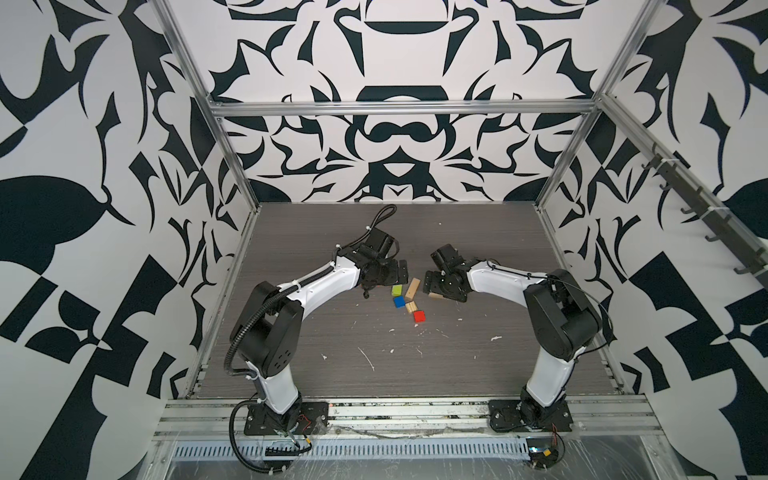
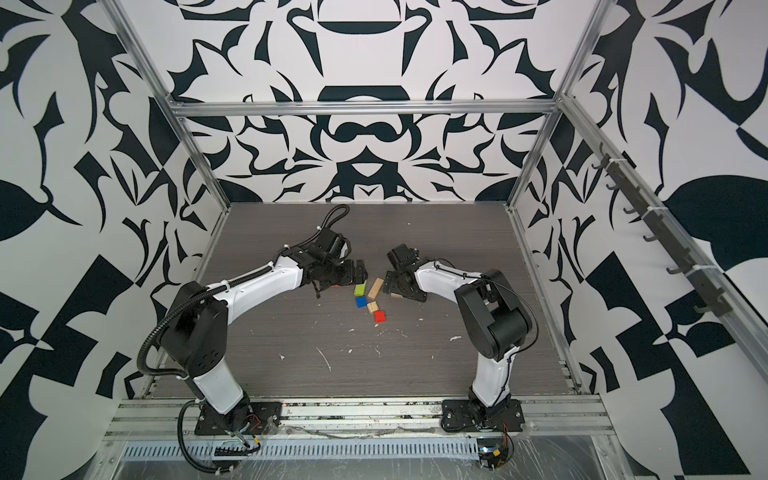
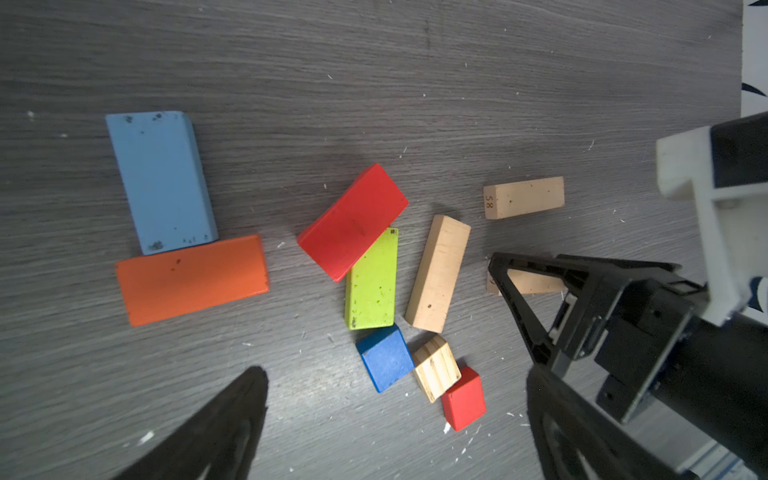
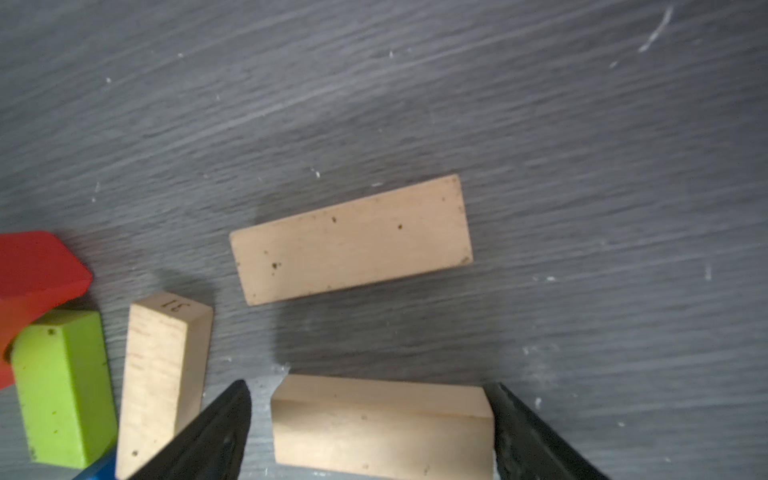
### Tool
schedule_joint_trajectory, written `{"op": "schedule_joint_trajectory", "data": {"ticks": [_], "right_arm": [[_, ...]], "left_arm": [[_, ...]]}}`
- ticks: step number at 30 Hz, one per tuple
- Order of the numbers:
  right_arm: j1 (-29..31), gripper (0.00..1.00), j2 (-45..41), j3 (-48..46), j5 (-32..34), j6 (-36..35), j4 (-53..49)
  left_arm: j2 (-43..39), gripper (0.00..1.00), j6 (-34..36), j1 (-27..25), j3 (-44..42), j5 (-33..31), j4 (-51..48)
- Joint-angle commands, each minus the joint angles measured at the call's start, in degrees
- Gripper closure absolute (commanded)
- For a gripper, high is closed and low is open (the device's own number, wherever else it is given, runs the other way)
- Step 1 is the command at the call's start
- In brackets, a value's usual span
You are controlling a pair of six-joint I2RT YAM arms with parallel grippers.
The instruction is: Build the wood block tower
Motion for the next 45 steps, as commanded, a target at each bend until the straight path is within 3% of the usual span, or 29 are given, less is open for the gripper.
{"op": "schedule_joint_trajectory", "data": {"ticks": [1,10,29,45], "right_arm": [[0.7,0.1,-0.2,0.9,1.9,-1.6,-2.2],[2.0,0.06,-0.9,0.5,2.0,-4.6,-4.3],[1.7,0.27,-0.7,2.2,4.1,-9.5,-4.9],[-1.2,0.28,4.3,7.1,3.1,-13.1,-6.0]], "left_arm": [[-1.6,0.01,0.4,0.5,-0.7,-0.8,-1.6],[-0.3,0.01,0.1,0.5,-0.4,-0.1,-1.2],[-2.7,0.01,-2.2,1.5,-4.1,1.0,2.4],[-3.8,0.01,-2.5,3.2,-5.0,2.5,2.6]]}}
